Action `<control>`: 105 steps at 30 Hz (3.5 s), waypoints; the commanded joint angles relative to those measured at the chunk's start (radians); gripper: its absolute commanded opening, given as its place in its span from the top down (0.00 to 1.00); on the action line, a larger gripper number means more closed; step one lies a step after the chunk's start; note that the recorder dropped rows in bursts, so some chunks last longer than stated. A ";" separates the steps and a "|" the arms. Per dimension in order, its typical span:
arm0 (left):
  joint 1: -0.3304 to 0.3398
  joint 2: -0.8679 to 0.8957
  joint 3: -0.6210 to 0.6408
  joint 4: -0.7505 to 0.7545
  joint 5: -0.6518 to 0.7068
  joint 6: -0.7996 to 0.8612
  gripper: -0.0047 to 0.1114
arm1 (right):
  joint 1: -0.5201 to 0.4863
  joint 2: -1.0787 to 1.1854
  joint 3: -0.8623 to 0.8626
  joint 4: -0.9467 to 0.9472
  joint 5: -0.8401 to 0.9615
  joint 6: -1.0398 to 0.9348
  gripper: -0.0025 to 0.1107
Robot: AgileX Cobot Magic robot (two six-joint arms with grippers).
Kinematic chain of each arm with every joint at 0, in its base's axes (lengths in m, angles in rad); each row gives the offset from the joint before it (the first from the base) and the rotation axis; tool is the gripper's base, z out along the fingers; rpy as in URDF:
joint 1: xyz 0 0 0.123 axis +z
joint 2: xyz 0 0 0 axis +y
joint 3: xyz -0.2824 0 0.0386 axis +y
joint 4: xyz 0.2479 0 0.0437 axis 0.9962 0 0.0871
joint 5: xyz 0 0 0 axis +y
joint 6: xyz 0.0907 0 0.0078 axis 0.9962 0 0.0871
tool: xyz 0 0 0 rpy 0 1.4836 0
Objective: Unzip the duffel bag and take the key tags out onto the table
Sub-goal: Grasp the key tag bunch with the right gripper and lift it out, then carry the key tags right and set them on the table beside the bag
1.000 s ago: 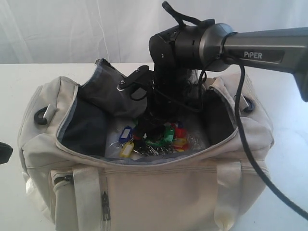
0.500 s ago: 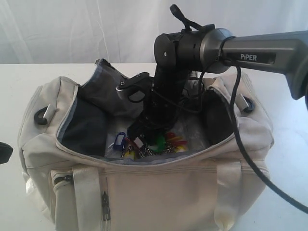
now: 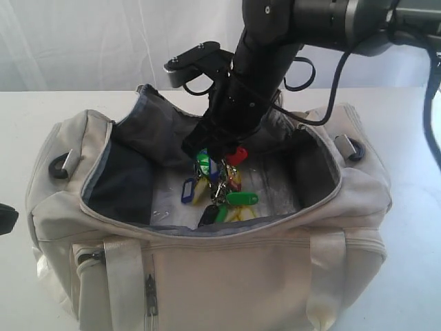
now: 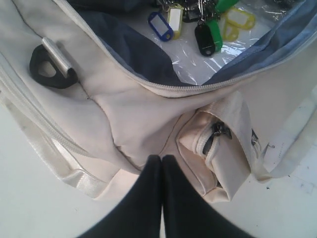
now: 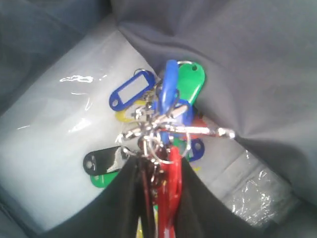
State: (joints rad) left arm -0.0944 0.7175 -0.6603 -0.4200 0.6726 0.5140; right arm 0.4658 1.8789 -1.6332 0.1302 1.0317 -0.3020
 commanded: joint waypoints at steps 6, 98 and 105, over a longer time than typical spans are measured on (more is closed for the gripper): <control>0.003 -0.007 0.003 -0.017 0.005 -0.001 0.96 | -0.002 -0.094 0.001 -0.007 -0.054 -0.010 0.98; 0.003 -0.007 0.003 -0.019 0.001 0.004 0.96 | -0.843 -0.440 0.922 0.351 -0.355 -0.146 0.98; 0.003 -0.007 0.003 -0.019 0.001 0.004 0.96 | -0.843 -0.309 0.938 0.371 -0.353 -0.146 0.98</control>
State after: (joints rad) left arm -0.0944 0.7175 -0.6603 -0.4200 0.6686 0.5161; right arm -0.3700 1.5216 -0.7044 0.4917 0.6803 -0.4369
